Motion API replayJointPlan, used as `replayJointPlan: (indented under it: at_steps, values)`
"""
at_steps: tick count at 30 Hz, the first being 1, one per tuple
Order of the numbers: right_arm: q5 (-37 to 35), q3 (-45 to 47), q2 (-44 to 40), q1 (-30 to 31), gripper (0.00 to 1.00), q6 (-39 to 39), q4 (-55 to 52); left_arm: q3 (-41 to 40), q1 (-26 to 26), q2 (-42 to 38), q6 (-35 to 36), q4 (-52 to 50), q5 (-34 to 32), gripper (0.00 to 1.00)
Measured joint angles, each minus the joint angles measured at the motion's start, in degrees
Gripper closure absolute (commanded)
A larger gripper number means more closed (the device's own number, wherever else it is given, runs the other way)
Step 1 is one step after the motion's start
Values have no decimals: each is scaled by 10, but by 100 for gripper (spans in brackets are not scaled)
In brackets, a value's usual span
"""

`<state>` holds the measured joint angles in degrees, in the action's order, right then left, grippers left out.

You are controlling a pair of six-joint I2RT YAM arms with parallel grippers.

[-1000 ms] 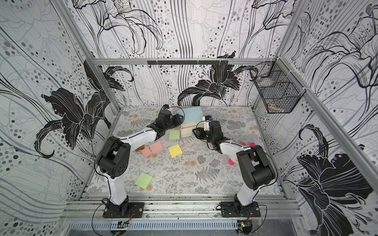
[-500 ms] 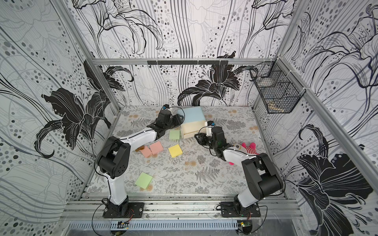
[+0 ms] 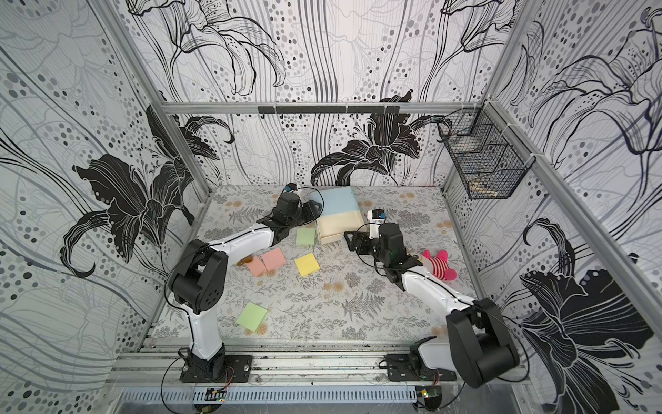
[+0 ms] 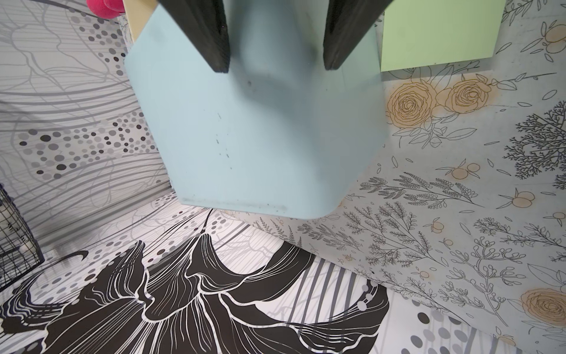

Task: Please put the sticky notes in the drawer by color
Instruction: Open the drawer in the storage box, then pick up the sticky notes from the center of the board.

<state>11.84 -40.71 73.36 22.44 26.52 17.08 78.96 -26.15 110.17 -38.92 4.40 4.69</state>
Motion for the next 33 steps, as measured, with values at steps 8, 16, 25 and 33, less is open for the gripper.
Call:
replayJointPlan:
  at_steps: [8, 16, 25, 33]
  values:
    - [-8, 0, -45, 0, 1, -61, -6, -28, -1, -101, 28, -24, -29, 19]
    - [28, -1, -8, 24, 1, -128, 12, -183, -6, -329, 51, -80, -146, 3]
    - [56, -41, 49, 50, 1, -177, 27, -386, -47, -530, -84, -329, -240, 2]
    - [62, -80, 105, 50, 1, -183, 39, -509, -61, -659, -303, -534, -240, 2]
